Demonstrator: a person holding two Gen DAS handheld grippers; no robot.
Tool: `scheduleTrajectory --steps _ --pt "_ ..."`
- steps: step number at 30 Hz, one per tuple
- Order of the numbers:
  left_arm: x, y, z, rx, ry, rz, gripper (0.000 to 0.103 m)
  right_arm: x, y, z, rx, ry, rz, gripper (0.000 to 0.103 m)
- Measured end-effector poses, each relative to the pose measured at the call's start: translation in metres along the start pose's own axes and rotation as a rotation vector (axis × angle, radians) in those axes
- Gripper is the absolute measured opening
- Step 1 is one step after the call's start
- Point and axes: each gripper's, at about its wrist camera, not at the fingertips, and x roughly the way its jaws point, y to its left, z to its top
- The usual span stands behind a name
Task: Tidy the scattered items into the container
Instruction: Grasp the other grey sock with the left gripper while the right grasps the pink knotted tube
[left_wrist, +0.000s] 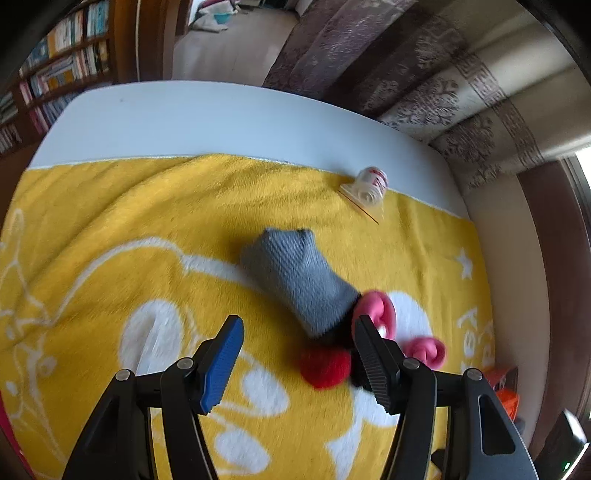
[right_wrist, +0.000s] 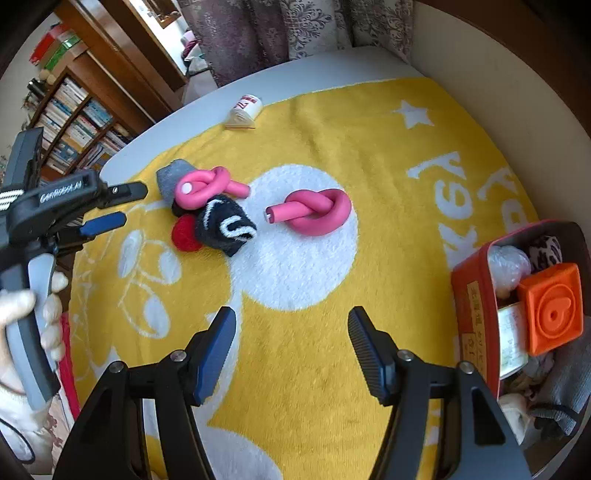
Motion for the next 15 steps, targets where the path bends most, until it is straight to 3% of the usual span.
scheduleTrajectory --steps 15 --pt "0.053 0.004 0.034 -0.080 0.062 -0.005 0.064 0.017 -0.018 0.020 0.034 0.003 -0.057 0.067"
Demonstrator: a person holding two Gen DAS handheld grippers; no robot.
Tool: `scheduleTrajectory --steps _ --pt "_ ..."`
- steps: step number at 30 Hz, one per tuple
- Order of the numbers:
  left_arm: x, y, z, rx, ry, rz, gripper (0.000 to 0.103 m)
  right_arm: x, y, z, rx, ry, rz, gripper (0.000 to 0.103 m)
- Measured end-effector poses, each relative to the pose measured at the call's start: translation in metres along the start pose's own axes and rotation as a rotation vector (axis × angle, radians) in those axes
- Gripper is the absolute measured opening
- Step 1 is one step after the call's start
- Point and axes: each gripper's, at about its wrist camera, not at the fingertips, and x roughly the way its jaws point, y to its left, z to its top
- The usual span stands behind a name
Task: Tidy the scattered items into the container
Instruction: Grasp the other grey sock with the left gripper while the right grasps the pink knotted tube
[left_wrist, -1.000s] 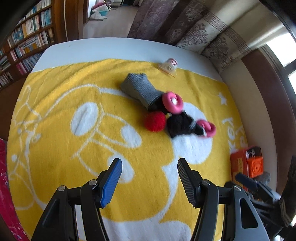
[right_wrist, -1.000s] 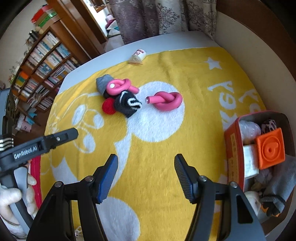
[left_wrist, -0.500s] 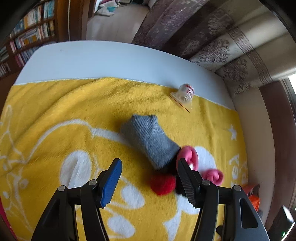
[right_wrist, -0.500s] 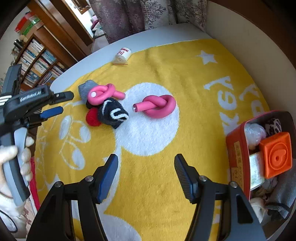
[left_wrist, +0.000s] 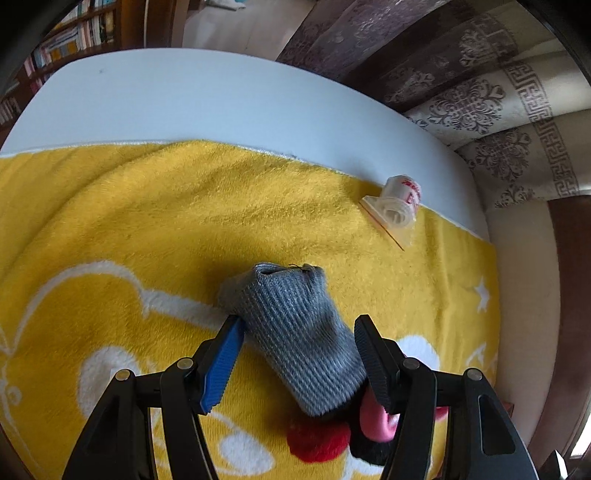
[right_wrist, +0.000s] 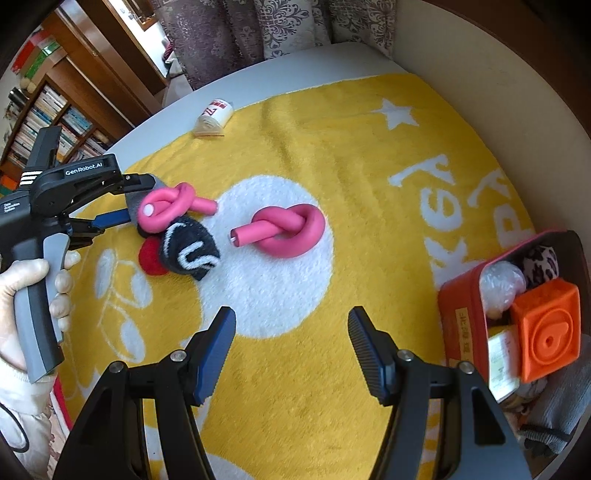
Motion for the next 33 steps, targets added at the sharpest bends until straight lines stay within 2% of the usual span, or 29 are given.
scheduleTrajectory --steps 4,7,12,18,29,33 --pt "0.006 0.001 0.003 0.003 -0.004 0.015 0.064 0.006 -0.002 0.007 0.004 0.001 -0.007 0.067" --pt "0.010 -0.003 0.002 0.060 -0.015 0.037 0.064 0.013 -0.002 0.012 0.003 0.005 -0.013 0.067" --pt "0.006 -0.007 -0.002 0.141 -0.033 0.057 0.053 0.023 -0.002 0.020 -0.002 0.014 -0.027 0.067" --pt "-0.013 -0.007 -0.007 0.207 -0.086 0.102 0.051 0.030 -0.005 0.030 0.013 0.011 -0.045 0.067" --pt "-0.045 0.014 -0.009 0.190 -0.129 0.118 0.051 0.043 -0.003 0.059 0.064 0.006 0.005 0.067" --pt "-0.051 0.015 -0.015 0.199 -0.135 0.129 0.051 0.058 0.006 0.064 0.042 0.029 -0.014 0.067"
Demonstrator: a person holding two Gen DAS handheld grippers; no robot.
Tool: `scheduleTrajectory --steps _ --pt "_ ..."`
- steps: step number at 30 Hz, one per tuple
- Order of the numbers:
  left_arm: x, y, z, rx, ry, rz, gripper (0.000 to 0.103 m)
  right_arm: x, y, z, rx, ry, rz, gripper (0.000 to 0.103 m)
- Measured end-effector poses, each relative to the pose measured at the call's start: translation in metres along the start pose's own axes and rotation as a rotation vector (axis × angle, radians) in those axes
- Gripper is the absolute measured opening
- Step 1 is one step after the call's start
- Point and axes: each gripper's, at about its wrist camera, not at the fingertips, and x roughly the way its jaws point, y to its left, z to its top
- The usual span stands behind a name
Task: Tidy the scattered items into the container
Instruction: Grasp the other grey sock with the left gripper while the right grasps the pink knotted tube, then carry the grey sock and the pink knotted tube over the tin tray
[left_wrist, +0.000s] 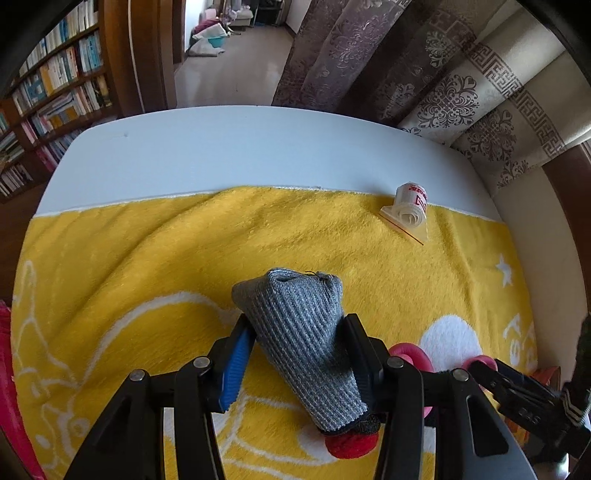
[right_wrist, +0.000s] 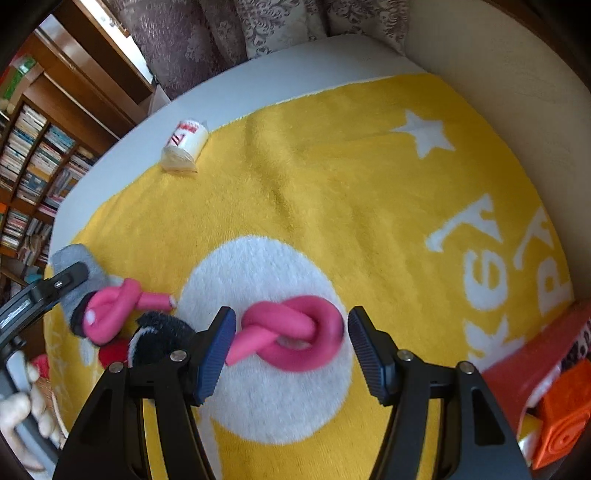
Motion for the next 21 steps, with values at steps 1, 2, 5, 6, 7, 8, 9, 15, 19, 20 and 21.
scheduleTrajectory --steps 1,2,5,6,7,8,9,15,19,20,21 --pt "-0.002 0.000 -0.001 0.004 -0.004 0.005 0.051 0.003 0.002 0.000 -0.010 0.005 -0.008 0.067" --pt "-0.005 -0.001 -0.002 0.007 -0.008 0.006 0.051 0.008 0.004 0.000 -0.022 0.012 -0.021 0.067" --pt "-0.014 -0.003 -0.004 0.012 -0.024 0.006 0.051 0.012 0.012 -0.004 -0.075 -0.003 -0.068 0.067" --pt "-0.016 -0.003 -0.005 0.011 -0.029 0.005 0.051 0.011 0.013 -0.005 -0.086 -0.008 -0.074 0.067" --pt "-0.021 -0.003 -0.006 0.006 -0.034 0.002 0.051 0.011 0.014 -0.006 -0.092 -0.012 -0.076 0.067" --pt "-0.024 -0.002 -0.007 0.001 -0.036 0.002 0.049 0.010 0.013 -0.008 -0.096 -0.015 -0.074 0.066" --pt "-0.026 -0.002 -0.009 -0.003 -0.038 0.001 0.049 0.008 0.012 -0.009 -0.094 -0.014 -0.071 0.066" --pt "-0.042 -0.002 -0.020 -0.004 -0.055 0.027 0.047 -0.018 0.004 -0.023 -0.073 -0.053 -0.037 0.065" --pt "-0.057 -0.009 -0.029 0.010 -0.080 0.047 0.047 -0.047 0.001 -0.032 -0.073 -0.108 -0.015 0.065" --pt "-0.062 -0.012 -0.032 0.019 -0.090 0.055 0.047 -0.055 -0.001 -0.037 -0.074 -0.121 -0.011 0.065" --pt "-0.066 -0.015 -0.034 0.028 -0.098 0.059 0.045 -0.063 -0.003 -0.041 -0.074 -0.132 -0.005 0.065"
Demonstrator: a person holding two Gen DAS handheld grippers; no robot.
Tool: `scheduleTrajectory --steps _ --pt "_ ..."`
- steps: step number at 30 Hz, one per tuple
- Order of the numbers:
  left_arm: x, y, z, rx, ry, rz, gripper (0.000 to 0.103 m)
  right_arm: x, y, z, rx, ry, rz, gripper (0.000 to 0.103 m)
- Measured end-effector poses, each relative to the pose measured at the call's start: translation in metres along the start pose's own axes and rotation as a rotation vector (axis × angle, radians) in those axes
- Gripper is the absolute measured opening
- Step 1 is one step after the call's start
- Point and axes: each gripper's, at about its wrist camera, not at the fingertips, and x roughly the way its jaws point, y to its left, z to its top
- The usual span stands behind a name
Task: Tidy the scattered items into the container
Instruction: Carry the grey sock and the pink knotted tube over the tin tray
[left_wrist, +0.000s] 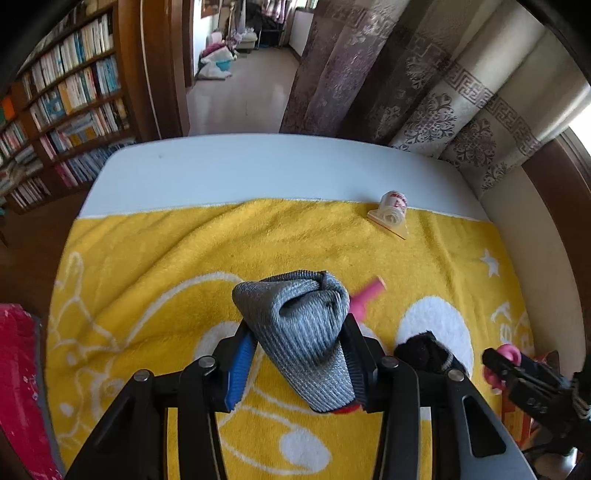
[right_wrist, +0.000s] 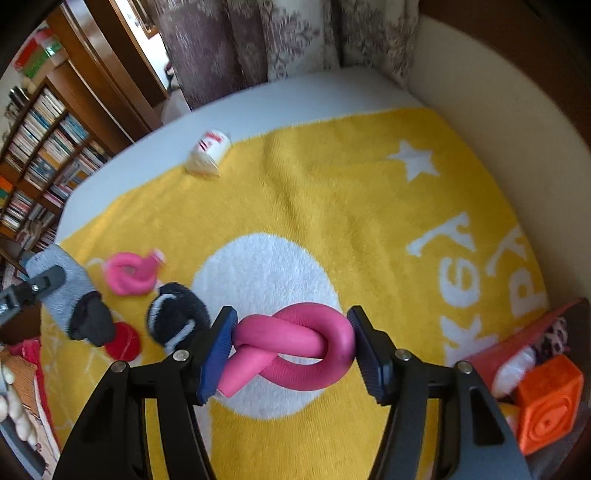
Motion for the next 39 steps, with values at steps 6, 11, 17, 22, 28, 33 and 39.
scheduleTrajectory --steps 6,11,17,22,28,33,39 --pt "-0.028 -0.016 -0.012 0.026 -0.036 0.003 0.044 -0.025 -0.002 -0.007 0.002 -0.040 0.030 0.065" --pt "-0.052 -0.035 -0.028 0.045 -0.057 -0.003 0.044 -0.060 -0.018 -0.033 0.006 -0.068 0.046 0.065" --pt "-0.074 -0.064 -0.051 0.075 -0.063 -0.038 0.045 -0.089 -0.044 -0.060 0.015 -0.101 0.052 0.065" --pt "-0.084 -0.079 -0.070 0.080 -0.057 -0.036 0.044 -0.106 -0.059 -0.080 0.015 -0.118 0.071 0.065" --pt "-0.100 -0.101 -0.087 0.112 -0.063 -0.052 0.044 -0.123 -0.073 -0.097 0.023 -0.148 0.079 0.065" --pt "-0.104 -0.125 -0.099 0.146 -0.055 -0.085 0.045 -0.142 -0.095 -0.112 0.044 -0.175 0.055 0.065" --pt "-0.105 -0.170 -0.114 0.217 -0.037 -0.145 0.045 -0.165 -0.134 -0.143 0.098 -0.186 0.011 0.065"
